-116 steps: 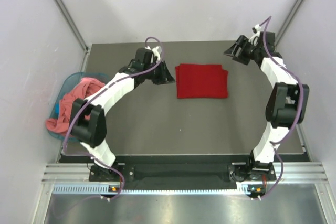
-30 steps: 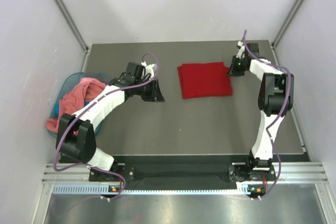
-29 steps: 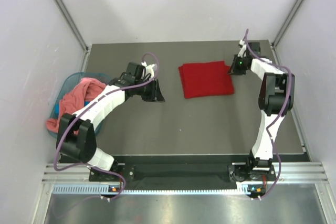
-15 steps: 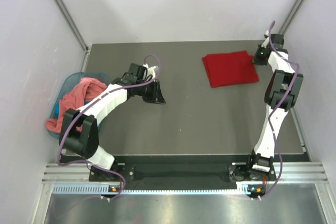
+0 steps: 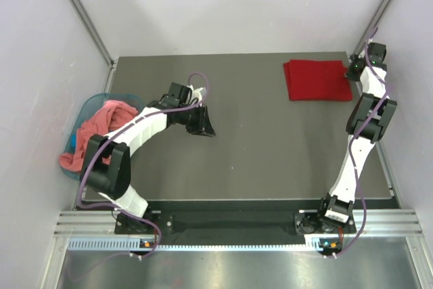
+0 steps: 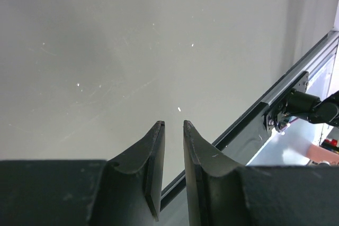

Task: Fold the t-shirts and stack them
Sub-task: Neatly place the folded tshirt to the corner

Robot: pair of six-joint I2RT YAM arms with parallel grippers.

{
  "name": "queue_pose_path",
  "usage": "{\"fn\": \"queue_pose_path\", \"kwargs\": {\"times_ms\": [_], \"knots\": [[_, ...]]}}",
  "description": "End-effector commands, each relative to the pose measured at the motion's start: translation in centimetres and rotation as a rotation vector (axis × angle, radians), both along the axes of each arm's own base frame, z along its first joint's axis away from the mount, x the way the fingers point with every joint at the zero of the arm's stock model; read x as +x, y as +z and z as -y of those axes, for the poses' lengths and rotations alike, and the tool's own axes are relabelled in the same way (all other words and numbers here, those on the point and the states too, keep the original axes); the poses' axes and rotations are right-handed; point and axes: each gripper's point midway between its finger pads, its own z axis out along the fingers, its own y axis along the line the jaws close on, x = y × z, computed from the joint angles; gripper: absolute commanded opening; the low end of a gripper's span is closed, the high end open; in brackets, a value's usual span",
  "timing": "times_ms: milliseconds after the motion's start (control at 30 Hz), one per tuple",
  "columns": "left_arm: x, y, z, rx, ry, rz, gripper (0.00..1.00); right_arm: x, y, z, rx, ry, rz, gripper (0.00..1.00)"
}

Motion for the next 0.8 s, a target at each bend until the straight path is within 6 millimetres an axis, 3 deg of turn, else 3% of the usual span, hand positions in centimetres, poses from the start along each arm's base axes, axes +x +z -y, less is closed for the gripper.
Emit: {"fn": "queue_pose_path", "kwargs": {"times_ms": [0,300,433,533,567,600,633,667,700,733,767], "knots": [[0.8,0.7,0.7,-0.044,-0.017,0.034,0.26,1.7,3.2,2.1,-0.051,-0.055,0.114,0.00],[0.5,1.0,0.5,-0.042,-0.007,0.044,0.26,2.4,3.1,3.1,-0.029,-0.121,0.149,0.00],[0.6,2.0,0.6,-0.060,-0.003,0.058,0.26,2.6,4.7,3.2,-0.027,-0.133,0.182,0.06],[0.9,3.4,0.6,-0.068,0.003,0.095,0.26,2.0,7.3,3.2,-0.041,-0.149,0.211,0.34],[0.8,3.9,0.6,-0.067,0.008,0.093,0.26,1.8,8.1,2.9,-0.040,-0.143,0.218,0.48],[1.0,5.5,0.7,-0.083,0.009,0.125,0.26,1.4,10.7,2.6,-0.038,-0.148,0.251,0.54],[0.9,6.3,0.7,-0.095,0.009,0.141,0.26,0.7,10.5,2.3,-0.027,-0.160,0.235,0.65],[0.9,7.2,0.8,-0.113,0.014,0.156,0.27,0.1,11.1,2.0,-0.024,-0.175,0.232,0.69],[0.7,8.9,0.7,-0.131,0.017,0.196,0.27,-0.6,13.7,1.4,-0.012,-0.184,0.267,0.72],[0.7,9.7,0.6,-0.137,0.019,0.221,0.27,-1.5,13.0,0.9,0.010,-0.184,0.242,0.74],[0.9,10.4,0.3,-0.128,0.031,0.249,0.27,-1.9,13.7,-0.1,0.037,-0.160,0.255,0.99]]}}
